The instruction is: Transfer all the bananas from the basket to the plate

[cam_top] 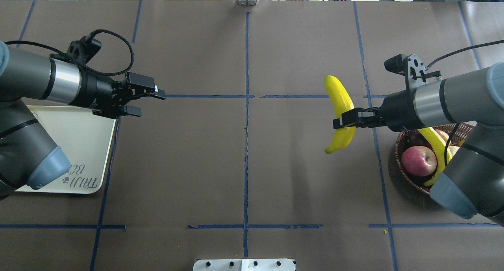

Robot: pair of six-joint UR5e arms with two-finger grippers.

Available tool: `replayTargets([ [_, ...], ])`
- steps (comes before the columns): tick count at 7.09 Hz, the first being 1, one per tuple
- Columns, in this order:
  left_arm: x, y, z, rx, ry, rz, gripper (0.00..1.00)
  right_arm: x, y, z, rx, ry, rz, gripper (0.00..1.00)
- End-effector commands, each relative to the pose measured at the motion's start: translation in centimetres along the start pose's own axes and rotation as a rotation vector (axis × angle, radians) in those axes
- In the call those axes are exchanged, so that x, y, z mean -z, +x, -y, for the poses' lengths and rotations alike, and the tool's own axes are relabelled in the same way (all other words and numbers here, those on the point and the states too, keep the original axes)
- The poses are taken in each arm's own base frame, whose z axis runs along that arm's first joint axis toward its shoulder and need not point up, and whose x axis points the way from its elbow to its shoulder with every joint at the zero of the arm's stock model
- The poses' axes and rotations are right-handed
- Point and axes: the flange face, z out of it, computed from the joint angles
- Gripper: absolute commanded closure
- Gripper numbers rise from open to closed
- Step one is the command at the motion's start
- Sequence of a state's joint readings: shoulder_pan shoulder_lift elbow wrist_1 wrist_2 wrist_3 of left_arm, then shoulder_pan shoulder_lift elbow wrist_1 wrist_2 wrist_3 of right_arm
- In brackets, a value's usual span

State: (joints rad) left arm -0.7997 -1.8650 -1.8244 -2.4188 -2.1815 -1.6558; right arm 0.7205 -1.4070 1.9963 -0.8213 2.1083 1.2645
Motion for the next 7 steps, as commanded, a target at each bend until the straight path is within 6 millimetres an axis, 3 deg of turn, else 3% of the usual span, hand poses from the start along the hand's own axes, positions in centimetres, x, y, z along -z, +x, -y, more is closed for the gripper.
replayTargets([
  [1,-2.0,3.6,-1.5,0.045,-0.042,-0.038,0.0,-3.6,-7.0,-1.9,-0.023,0.02,0.089,0.99],
  [2,-2.7,5.7,-2.1,0.031,-0.047,-0.064,0.0,-4.6,-8.9,-2.7,-0.009,0.025,0.112,0.98],
  [4,-4.6,8.7,-4.3,0.024,0.014,-0.122,0.0,-8.4,-12.9,-4.0,0.007,0.06,0.14,0.98],
  [5,-4.5,10.4,-4.6,0.06,0.009,-0.148,0.0,-9.3,-14.2,-4.5,0.005,0.071,0.149,0.98],
  [7,-6.7,11.4,-6.3,0.078,0.036,-0.163,0.0,-9.6,-14.9,-4.7,-0.003,0.086,0.155,0.98],
])
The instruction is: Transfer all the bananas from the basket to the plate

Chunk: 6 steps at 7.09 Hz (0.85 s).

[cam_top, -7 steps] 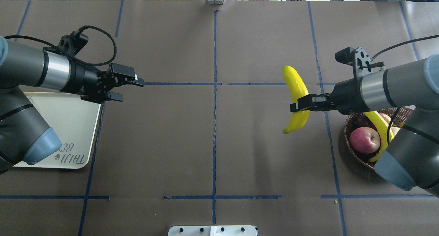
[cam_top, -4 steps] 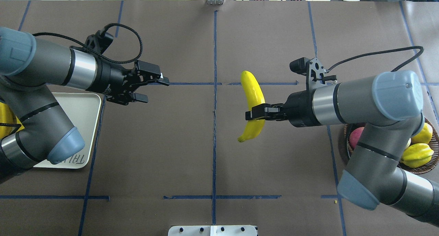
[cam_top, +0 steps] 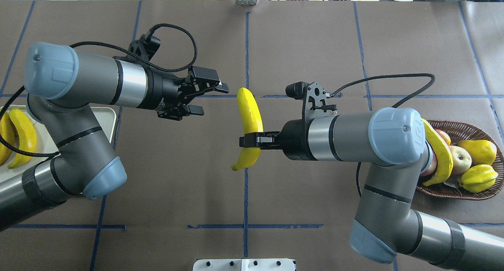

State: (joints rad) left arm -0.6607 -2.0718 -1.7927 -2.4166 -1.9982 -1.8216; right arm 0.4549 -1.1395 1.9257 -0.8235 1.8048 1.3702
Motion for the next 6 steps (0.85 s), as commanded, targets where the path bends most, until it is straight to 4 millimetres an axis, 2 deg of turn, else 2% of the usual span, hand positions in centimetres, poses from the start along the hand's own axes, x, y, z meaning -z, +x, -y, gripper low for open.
replayTargets([
  [1,-1.5,0.9,-1.8,0.008,0.011,-0.02,0.0,-0.3,-0.9,-0.1,-0.002,0.01,0.012,0.98],
  [3,-1.8,1.8,-2.0,0.039,0.007,-0.026,0.0,-0.6,-1.2,-0.6,-0.009,0.0,0.017,0.98],
  [5,-2.8,1.2,-1.9,0.047,0.006,-0.008,0.01,-0.7,-1.5,-0.8,-0.014,-0.002,0.022,0.98],
  [6,-2.8,1.3,-1.9,0.047,0.006,-0.008,0.15,-0.6,-1.9,-0.8,-0.015,-0.001,0.029,0.98],
])
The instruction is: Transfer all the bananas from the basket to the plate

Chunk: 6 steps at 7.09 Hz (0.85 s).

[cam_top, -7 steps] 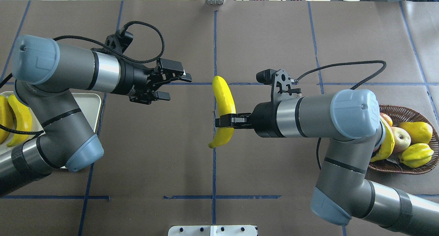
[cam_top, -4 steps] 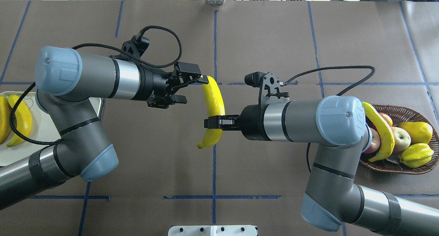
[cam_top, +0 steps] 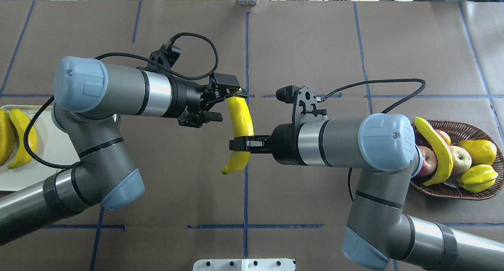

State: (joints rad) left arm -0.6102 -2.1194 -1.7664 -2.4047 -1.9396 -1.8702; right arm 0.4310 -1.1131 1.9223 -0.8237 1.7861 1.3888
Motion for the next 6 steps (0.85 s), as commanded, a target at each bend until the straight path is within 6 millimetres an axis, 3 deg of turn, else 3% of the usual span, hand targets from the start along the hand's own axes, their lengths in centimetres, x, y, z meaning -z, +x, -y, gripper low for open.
replayTargets([
  [1,-0.3,-0.1,-0.2,0.002,-0.004,0.004,0.23,0.0,-0.4,0.0,-0.003,0.0,0.007,0.98],
  [6,-1.1,0.0,-1.6,0.001,-0.03,0.004,0.23,-0.1,-0.4,-0.1,-0.003,-0.001,0.006,0.98],
])
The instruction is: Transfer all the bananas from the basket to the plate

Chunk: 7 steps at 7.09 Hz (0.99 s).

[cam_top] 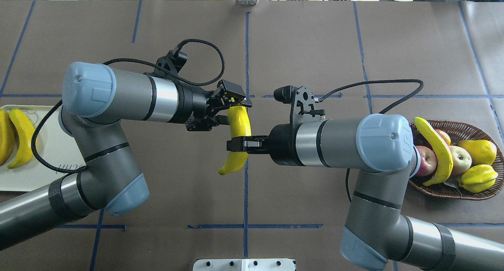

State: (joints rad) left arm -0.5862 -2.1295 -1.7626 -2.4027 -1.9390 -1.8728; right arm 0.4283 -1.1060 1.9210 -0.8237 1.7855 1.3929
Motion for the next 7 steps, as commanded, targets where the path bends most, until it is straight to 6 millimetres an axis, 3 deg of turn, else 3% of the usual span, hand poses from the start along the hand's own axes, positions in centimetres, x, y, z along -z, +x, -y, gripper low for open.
replayTargets([
  [1,-0.43,-0.15,-0.71,0.0,-0.012,0.003,0.23,-0.03,0.01,-0.02,0.0,0.0,0.0,0.98],
  [5,-0.38,-0.02,-0.79,0.001,-0.014,0.001,0.61,-0.16,0.23,-0.02,0.0,-0.001,-0.006,0.97],
  [6,-0.36,-0.1,-0.77,0.022,-0.014,0.001,0.76,-0.27,0.34,-0.02,-0.001,-0.002,-0.009,0.94],
  [7,-0.38,-0.1,-0.75,0.041,-0.012,0.002,0.92,-0.27,0.34,-0.02,-0.001,-0.002,-0.009,0.77],
])
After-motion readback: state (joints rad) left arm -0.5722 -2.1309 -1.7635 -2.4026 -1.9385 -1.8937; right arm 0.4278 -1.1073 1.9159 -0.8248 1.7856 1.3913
